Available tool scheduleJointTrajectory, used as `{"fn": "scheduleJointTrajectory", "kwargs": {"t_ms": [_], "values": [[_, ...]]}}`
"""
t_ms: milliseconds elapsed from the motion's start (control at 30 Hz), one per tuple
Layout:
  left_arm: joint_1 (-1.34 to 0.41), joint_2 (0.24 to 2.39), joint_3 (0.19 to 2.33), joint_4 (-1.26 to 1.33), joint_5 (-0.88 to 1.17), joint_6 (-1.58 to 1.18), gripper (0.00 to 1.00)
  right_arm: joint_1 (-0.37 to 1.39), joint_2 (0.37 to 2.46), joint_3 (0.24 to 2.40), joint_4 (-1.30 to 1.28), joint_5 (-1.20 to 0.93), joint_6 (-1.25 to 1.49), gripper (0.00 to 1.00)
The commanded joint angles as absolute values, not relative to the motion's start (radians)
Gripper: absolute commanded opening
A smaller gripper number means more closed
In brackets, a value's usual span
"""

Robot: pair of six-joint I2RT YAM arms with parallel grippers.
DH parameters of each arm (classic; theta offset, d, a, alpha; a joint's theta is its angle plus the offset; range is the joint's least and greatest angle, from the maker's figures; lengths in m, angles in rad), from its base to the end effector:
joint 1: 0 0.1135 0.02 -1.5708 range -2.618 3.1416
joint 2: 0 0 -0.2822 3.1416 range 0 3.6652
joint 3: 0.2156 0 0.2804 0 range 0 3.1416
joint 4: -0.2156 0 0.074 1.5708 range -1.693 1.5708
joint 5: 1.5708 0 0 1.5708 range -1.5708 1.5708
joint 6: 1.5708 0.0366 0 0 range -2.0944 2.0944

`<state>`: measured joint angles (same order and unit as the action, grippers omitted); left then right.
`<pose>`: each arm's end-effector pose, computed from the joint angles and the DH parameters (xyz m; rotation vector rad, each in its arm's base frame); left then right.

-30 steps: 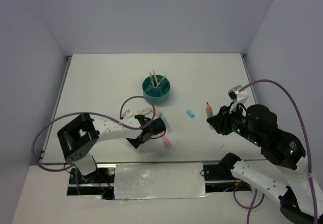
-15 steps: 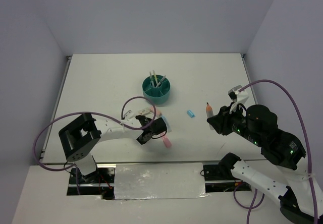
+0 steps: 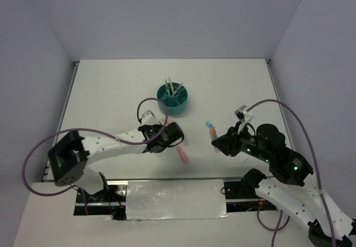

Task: Sort the stationery into containers
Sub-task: Close the pen cap on the pen.

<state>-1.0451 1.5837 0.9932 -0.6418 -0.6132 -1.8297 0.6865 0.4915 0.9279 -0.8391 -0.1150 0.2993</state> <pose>0.1783 -0.2654 0.1950 -1.0697 2.2354 -0.3149 0.0713 0.0639 0.3736 -0.4705 1.9947 0.7444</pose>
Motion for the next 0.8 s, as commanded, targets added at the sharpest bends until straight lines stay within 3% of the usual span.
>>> {"fn": "scheduleJointTrajectory", "kwargs": {"t_ms": [0, 133, 167, 300, 533, 767], "values": [[-1.052, 1.366, 1.011, -0.407, -0.704, -1.499, 0.0, 0.684, 0.402, 0.712, -0.479, -0.343, 0.395, 0.0], [-1.043, 1.142, 0.773, 0.103, -0.604, -1.183, 0.0, 0.687, 0.309, 0.488, -0.157, -0.402, 0.584, 0.0], [-1.043, 1.108, 0.735, 0.331, -0.568, -1.07, 0.0, 0.686, 0.304, 0.442, -0.094, -0.382, 0.607, 0.0], [-1.045, 1.051, 0.672, 0.61, -0.405, -0.93, 0.0, 0.715, 0.31, 0.378, 0.047, -0.351, 0.715, 0.0], [-1.057, 1.104, 0.69, 0.836, -0.253, -0.801, 0.0, 0.949, 0.434, 0.426, 0.101, -0.088, 0.733, 0.0], [-1.084, 1.12, 0.721, 0.819, -0.282, -0.733, 0.0, 0.996, 0.442, 0.465, 0.08, 0.003, 0.727, 0.0]]}}
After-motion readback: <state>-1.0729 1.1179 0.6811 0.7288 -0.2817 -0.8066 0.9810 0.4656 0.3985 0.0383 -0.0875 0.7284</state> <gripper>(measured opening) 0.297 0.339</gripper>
